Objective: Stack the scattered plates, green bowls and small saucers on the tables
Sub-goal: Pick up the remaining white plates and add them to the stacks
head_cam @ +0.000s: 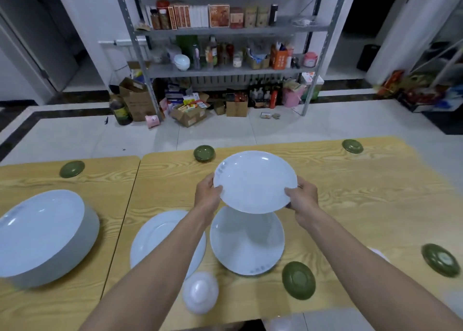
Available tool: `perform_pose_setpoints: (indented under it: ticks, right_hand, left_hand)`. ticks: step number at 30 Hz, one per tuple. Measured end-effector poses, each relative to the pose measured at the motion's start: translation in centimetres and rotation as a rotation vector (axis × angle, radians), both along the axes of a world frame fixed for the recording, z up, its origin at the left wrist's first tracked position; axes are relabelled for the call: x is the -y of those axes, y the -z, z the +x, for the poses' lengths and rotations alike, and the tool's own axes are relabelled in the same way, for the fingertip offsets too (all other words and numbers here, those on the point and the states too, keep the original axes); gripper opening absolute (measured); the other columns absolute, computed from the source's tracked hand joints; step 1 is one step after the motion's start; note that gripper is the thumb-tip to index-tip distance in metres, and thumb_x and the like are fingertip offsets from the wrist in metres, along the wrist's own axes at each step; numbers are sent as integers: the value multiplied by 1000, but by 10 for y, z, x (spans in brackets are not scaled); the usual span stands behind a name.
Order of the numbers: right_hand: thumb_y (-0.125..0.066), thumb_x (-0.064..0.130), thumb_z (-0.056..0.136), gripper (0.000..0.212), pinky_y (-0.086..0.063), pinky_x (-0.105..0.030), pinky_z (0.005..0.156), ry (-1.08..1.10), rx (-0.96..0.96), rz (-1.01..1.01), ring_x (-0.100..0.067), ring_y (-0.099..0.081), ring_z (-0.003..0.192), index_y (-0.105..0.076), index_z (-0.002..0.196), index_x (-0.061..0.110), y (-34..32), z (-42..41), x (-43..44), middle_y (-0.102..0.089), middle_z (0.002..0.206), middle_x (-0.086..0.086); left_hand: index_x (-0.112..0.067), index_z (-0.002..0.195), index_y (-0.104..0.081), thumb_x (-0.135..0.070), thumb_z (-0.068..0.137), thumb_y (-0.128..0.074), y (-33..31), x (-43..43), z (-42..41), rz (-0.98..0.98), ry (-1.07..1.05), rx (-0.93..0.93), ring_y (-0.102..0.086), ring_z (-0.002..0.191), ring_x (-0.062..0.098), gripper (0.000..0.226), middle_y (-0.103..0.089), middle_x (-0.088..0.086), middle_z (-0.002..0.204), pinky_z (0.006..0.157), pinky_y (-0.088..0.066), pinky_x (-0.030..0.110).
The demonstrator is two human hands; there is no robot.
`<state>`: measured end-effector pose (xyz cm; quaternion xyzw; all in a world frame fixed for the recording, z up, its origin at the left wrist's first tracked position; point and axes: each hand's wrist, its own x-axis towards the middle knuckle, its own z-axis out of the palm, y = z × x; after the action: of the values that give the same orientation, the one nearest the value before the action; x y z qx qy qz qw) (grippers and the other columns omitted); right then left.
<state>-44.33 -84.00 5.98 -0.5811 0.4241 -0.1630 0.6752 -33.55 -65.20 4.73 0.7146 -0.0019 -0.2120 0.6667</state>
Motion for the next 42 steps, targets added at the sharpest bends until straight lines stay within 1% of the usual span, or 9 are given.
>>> perform_pose_setpoints:
  ticks: [3, 7, 11, 14, 16, 27, 31, 39, 42]
  right_hand:
    - [-57, -14, 87, 53, -60, -38, 58, -89, -27, 134, -35, -67, 97, -57, 130, 17, -3, -38, -8, -66, 112, -14]
    - [-53, -21, 85, 64, -58, -45, 61, 20, 31, 265, -37, -67, 92, -48, 142, 7, -3, -72, -11, -66, 109, -16]
    - [-53, -22, 84, 69, -56, -48, 63, 149, 106, 297, -38, -65, 91, -43, 146, 7, 1, -98, -6, -62, 118, -20]
    - [-56, -21, 83, 74, -59, -47, 68, 234, 91, 296, -38, -65, 99, -40, 149, 10, 3, -115, 2, -60, 127, -19]
    - [-57, -20, 83, 75, -59, -51, 78, 271, 100, 314, -38, -65, 101, -41, 149, 12, 4, -128, 8, -58, 131, -17]
    - [-56, -22, 82, 75, -59, -47, 76, 259, 191, 388, -35, -64, 109, -44, 147, 12, 13, -186, 26, -60, 129, -14]
    - [-58, -21, 82, 74, -60, -36, 58, 243, 181, 395, -33, -66, 105, -47, 145, 15, 14, -193, 27, -63, 125, -12]
    - [-59, -20, 82, 74, -61, -33, 55, 238, 196, 416, -33, -66, 106, -46, 146, 15, 17, -190, 28, -61, 129, -13]
    - [-59, -20, 83, 74, -61, -35, 57, 245, 195, 426, -34, -66, 107, -46, 146, 16, 19, -186, 29, -61, 130, -14]
  left_hand:
    - [-24, 102, -70, 8, 82, -43, -1, -8, -25, -25, 10, 16, -67, 88, 17, 47, -73, -4, 101, 71, -53, 29]
    - [-33, 113, -66, -3, 94, -48, -2, -16, -49, 56, 123, 105, -65, 108, 18, 40, -70, -6, 118, 91, -52, 36]
    - [-16, 148, -40, -33, 103, -44, -2, -24, -67, 648, 286, 583, -25, 147, 19, 48, -35, -1, 156, 116, -24, 34]
    - [-16, 148, -39, -39, 103, -41, -6, -24, -94, 845, 357, 851, -16, 150, 23, 51, -30, 2, 159, 117, -21, 37]
    - [-16, 149, -38, -41, 103, -38, -2, -20, -115, 940, 381, 904, -13, 151, 24, 53, -28, 2, 160, 119, -19, 39]
    - [-16, 150, -32, -42, 102, -34, 34, -2, -204, 1186, 418, 810, -12, 150, 26, 54, -24, 5, 161, 118, -17, 38]
    - [-17, 150, -30, -43, 102, -32, 43, 2, -215, 1228, 433, 776, -11, 151, 26, 55, -22, 5, 161, 118, -18, 38]
    - [-16, 149, -34, -40, 103, -36, 59, 9, -215, 1190, 428, 772, -21, 148, 25, 53, -31, 6, 158, 114, -25, 38]
    - [-14, 146, -40, -38, 101, -44, 69, 11, -215, 1057, 291, 604, -33, 140, 25, 51, -41, 8, 150, 107, -36, 39]
